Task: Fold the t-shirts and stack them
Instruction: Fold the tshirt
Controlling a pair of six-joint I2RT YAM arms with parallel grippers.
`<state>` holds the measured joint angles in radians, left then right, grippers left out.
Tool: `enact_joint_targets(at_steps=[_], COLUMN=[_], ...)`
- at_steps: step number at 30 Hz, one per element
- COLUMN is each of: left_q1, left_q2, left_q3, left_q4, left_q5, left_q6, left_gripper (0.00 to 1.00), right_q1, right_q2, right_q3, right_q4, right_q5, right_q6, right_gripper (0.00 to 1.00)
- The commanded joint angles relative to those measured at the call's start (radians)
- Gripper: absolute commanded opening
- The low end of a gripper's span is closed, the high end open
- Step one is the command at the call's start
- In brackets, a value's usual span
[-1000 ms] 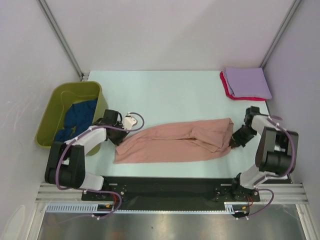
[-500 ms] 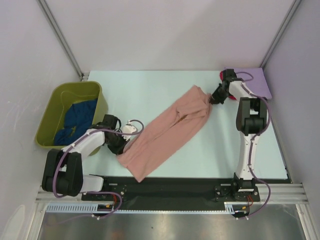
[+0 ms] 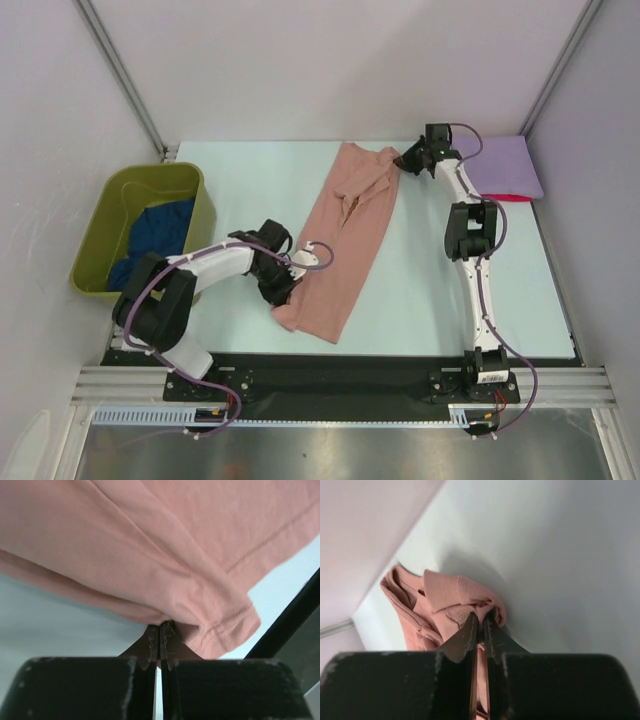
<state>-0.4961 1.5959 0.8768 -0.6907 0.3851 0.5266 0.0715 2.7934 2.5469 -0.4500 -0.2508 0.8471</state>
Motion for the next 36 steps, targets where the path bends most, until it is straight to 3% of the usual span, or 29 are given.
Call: enact_joint_targets(at_steps=[1,4,5,8,13,19,24,27,31,32,36], left_q1=[-0.064,-0.104,-0.114,-0.14,-0.153,-0.058,-0.015,-0.015,-0.013,-0.013,-0.015], left_q2=[0.045,0.064,0.064,0.073,0.02,-0.099,-0.206,-0.273,-0.391,-0.454,-0.597], left_q3=[0.007,0.011,0.011,0.028,0.016,-0.016,-0.028,-0.064,-0.13,-0.148,-0.186], left_q4=[0.046,0.08,0.088,0.105,0.073,0.054,0.049,0.056,0.062,0.053,0.004], left_q5=[0.098,0.08,0.084,0.072,0.014,-0.172,-0.245,-0.279,-0.321,-0.325,-0.281], left_q6=[-0.046,-0.066,-0.074,-0.085,-0.089,-0.085,-0.073,-0.056,-0.059,-0.047,0.067], left_gripper=[0.01,0.0,0.0,0.05,0.24,0.37,0.47,0.5,0.5,0.5,0.51], right_q1=[0.027,0.031,0.03,0.027,0.007,-0.004,-0.019,-0.003,0.056,0.089,0.175], right_q2=[0.09,0.109,0.107,0.084,-0.056,-0.254,-0.383,-0.475,-0.795,-0.861,-1.125], right_q3=[0.076,0.093,0.093,0.095,0.024,-0.031,-0.085,-0.219,-0.632,-0.827,-1.282], right_q4=[0.166,0.209,0.214,0.212,0.162,0.042,-0.083,-0.203,-0.236,-0.234,-0.17], right_q5=[0.061,0.084,0.09,0.097,0.116,0.208,0.219,0.214,0.183,0.18,0.124], right_q6=[0.084,0.11,0.11,0.075,-0.028,-0.181,-0.247,-0.293,-0.341,-0.327,-0.272], right_gripper=[0.0,0.0,0.04,0.35,0.55,0.66,0.66,0.66,0.68,0.69,0.69])
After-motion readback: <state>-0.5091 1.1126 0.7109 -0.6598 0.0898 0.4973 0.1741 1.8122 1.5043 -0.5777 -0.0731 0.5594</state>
